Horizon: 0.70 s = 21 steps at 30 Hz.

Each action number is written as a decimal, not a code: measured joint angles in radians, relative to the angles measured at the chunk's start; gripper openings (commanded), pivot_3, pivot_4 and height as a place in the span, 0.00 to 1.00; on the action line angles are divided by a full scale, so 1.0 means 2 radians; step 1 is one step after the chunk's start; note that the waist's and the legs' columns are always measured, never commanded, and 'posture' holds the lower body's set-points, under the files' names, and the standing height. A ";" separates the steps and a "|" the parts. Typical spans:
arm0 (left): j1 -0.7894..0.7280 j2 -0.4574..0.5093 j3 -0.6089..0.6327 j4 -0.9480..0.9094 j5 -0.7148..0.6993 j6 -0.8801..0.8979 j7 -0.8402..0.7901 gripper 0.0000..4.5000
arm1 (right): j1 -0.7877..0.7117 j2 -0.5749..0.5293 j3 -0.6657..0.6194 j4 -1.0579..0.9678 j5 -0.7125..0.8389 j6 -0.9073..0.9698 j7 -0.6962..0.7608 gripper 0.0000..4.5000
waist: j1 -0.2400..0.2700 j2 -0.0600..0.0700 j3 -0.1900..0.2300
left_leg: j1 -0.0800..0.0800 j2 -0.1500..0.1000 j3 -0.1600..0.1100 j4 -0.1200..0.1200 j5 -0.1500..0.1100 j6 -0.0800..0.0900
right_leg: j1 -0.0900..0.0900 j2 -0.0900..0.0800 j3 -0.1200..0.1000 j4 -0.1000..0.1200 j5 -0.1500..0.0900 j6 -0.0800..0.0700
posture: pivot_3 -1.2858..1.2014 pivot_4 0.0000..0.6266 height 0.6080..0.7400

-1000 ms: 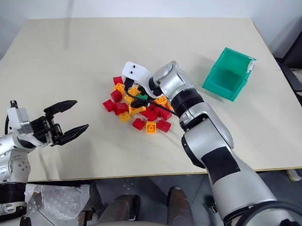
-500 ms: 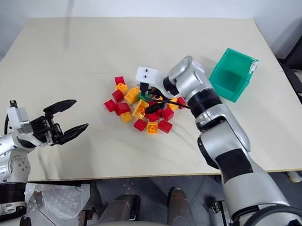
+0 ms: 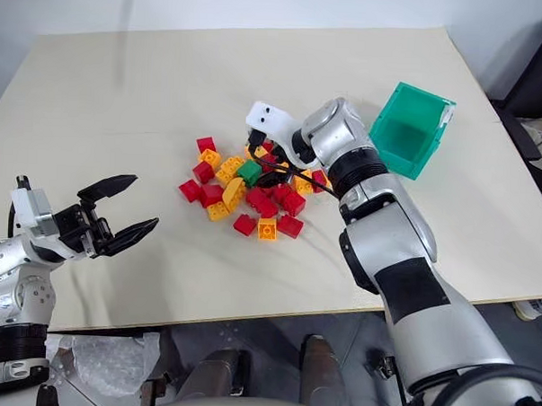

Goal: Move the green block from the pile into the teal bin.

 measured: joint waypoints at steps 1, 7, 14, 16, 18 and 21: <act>0.000 0.000 0.000 0.000 0.000 0.000 0.000 1.00 | -0.001 0.004 -0.004 0.003 0.000 -0.001 -0.002 0.99 | 0.000 0.000 0.000 | 0.000 0.000 0.000 0.000 0.000 0.000 | 0.000 0.000 0.000 0.000 0.000 0.000 | 0.52 0.24 1.00; 0.000 0.000 0.000 0.000 0.000 -0.002 0.001 1.00 | -0.003 0.032 -0.017 0.014 0.000 -0.010 -0.019 0.99 | -0.002 0.000 0.000 | 0.000 0.000 0.000 0.000 0.000 0.000 | 0.000 0.000 0.000 0.000 0.000 0.000 | 0.52 0.24 1.00; 0.002 0.000 0.000 -0.001 0.000 -0.003 0.004 1.00 | -0.003 0.060 -0.018 0.023 -0.008 -0.028 -0.036 0.99 | -0.006 0.000 0.000 | 0.000 0.000 0.000 0.000 0.000 0.000 | 0.000 0.000 0.000 0.000 0.000 0.000 | 0.52 0.24 1.00; 0.002 0.000 0.000 -0.001 0.000 -0.003 0.005 1.00 | 0.000 0.068 -0.010 0.027 -0.017 -0.034 -0.036 0.99 | -0.011 0.000 0.000 | 0.001 0.001 0.000 0.000 0.000 0.000 | 0.000 0.000 0.000 0.001 0.000 0.000 | 0.52 0.24 1.00; 0.002 -0.001 0.000 -0.004 0.000 -0.003 0.006 1.00 | 0.006 0.078 -0.001 0.035 -0.024 -0.038 -0.029 0.99 | -0.012 0.000 0.000 | 0.001 0.001 0.000 0.000 0.000 -0.001 | 0.000 0.001 0.000 0.001 0.000 0.000 | 0.52 0.24 1.00; 0.009 -0.001 0.000 -0.004 0.000 -0.003 0.009 1.00 | 0.013 0.076 0.009 0.039 -0.031 -0.046 -0.019 0.99 | -0.011 0.000 0.000 | 0.000 0.000 0.000 0.000 0.000 0.000 | 0.000 0.000 0.000 0.001 0.000 0.000 | 0.52 0.24 1.00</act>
